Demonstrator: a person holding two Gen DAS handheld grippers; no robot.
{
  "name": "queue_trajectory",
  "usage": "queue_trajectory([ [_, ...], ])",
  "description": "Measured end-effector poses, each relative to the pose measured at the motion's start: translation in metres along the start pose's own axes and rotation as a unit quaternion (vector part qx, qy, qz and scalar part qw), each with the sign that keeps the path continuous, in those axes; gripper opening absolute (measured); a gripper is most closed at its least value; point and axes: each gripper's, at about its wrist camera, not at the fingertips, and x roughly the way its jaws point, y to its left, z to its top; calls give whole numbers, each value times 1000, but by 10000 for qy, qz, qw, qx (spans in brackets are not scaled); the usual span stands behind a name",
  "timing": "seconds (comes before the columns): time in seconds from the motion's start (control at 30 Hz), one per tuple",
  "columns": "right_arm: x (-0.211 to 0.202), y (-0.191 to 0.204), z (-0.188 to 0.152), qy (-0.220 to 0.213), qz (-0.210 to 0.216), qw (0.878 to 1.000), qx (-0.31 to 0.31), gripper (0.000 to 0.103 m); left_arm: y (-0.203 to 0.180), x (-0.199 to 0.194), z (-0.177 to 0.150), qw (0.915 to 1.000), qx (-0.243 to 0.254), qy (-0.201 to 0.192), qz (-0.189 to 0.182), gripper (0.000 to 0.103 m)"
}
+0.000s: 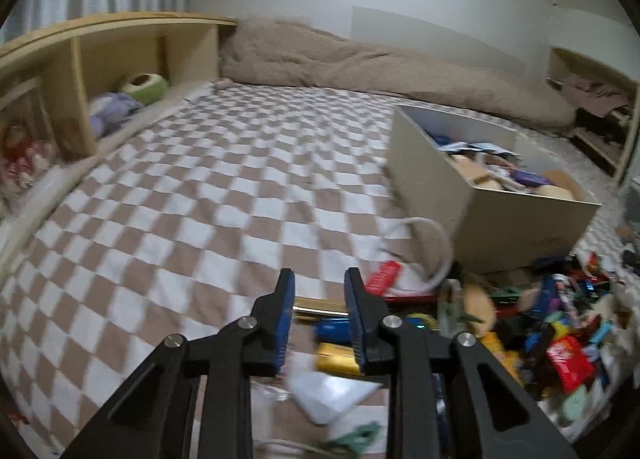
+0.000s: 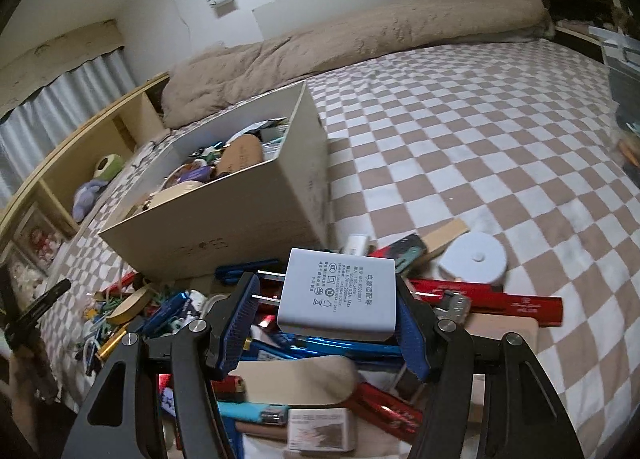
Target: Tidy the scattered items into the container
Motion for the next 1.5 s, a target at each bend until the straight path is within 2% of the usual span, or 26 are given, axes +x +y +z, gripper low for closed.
queue_trajectory([
  [0.03, 1, 1, 1, 3, 12, 10000, -10, 64, 5, 1, -1, 10000, -54, 34, 71, 57],
  [0.07, 1, 3, 1, 6, 18, 10000, -20, 64, 10, 3, -3, 9998, -113, 83, 128, 68],
  [0.4, -4, 6, 4, -44, 84, 9999, -110, 65, 21, 41, -23, 9937, -151, 1065, 322, 71],
  [0.5, -7, 9, 11, -128, 105, 9997, -180, 65, 25, 46, -26, 9921, -255, 1188, 321, 71],
  [0.53, -8, 10, 14, -161, 115, 9996, -191, 64, 27, 46, -27, 9919, -292, 1199, 288, 70],
  [0.67, -11, 17, 23, -269, 200, 9992, -236, 64, 30, 52, -28, 9902, -266, 1339, 295, 44],
  [0.73, -12, 21, 27, -311, 244, 9989, -260, 65, 28, 51, -29, 9903, -93, 1343, 338, 39],
  [0.87, -14, 30, 32, -354, 297, 9982, -376, 65, 28, 45, -28, 9914, -91, 1281, 252, 29],
  [1.1, -15, 44, 43, -419, 359, 9973, -491, 64, 25, 35, -24, 9943, -96, 1052, 132, 27],
  [1.33, -8, 56, 65, -394, 520, 9966, -512, 65, 15, 11, -13, 9984, -173, 529, -77, 27],
  [1.5, 8, 72, 87, -232, 492, 9955, -773, 64, -7, -8, -7, 9993, 23, 133, -362, 27],
])
